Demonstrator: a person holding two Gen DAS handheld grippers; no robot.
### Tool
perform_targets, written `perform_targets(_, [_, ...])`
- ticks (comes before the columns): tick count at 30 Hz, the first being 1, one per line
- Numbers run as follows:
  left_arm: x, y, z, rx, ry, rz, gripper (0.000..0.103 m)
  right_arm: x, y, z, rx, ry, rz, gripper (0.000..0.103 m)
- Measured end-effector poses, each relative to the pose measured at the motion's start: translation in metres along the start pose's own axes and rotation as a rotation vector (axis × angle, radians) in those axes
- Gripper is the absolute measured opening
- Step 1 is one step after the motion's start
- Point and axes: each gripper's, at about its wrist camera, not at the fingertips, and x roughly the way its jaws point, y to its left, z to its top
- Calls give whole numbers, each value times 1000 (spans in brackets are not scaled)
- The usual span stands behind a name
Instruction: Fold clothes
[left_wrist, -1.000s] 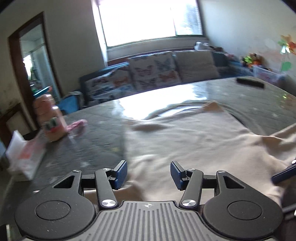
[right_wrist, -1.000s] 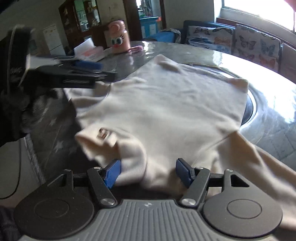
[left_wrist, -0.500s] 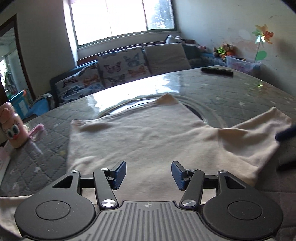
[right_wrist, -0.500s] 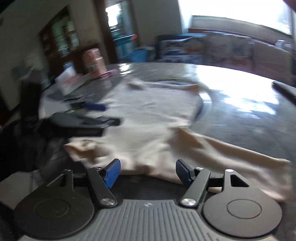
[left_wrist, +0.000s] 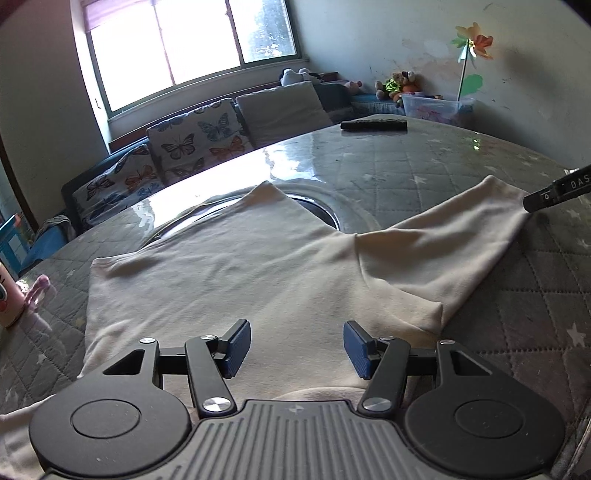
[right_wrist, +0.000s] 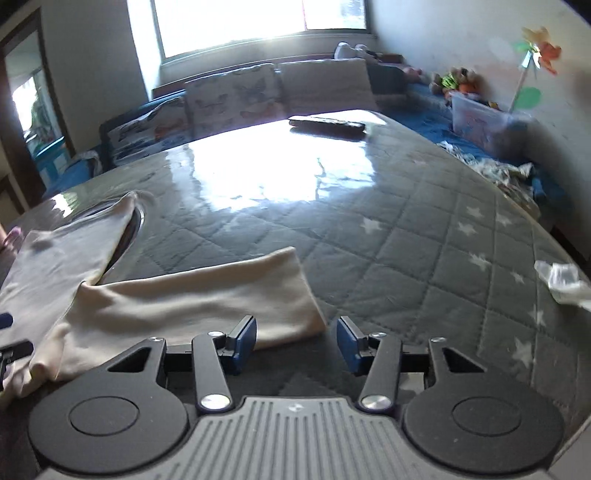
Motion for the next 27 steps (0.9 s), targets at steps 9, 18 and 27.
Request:
perform_targets(9, [3, -4, -1, 13, 12, 7, 60, 12, 1, 0, 13, -36, -14, 11])
perform_targets(18, [4, -8, 0, 47, 12, -1, 61, 1, -3, 44, -62, -162, -53, 4])
perform_targets(27, [-1, -7, 7, 51, 0, -2, 61, 29, -16, 29, 28, -79, -52, 4])
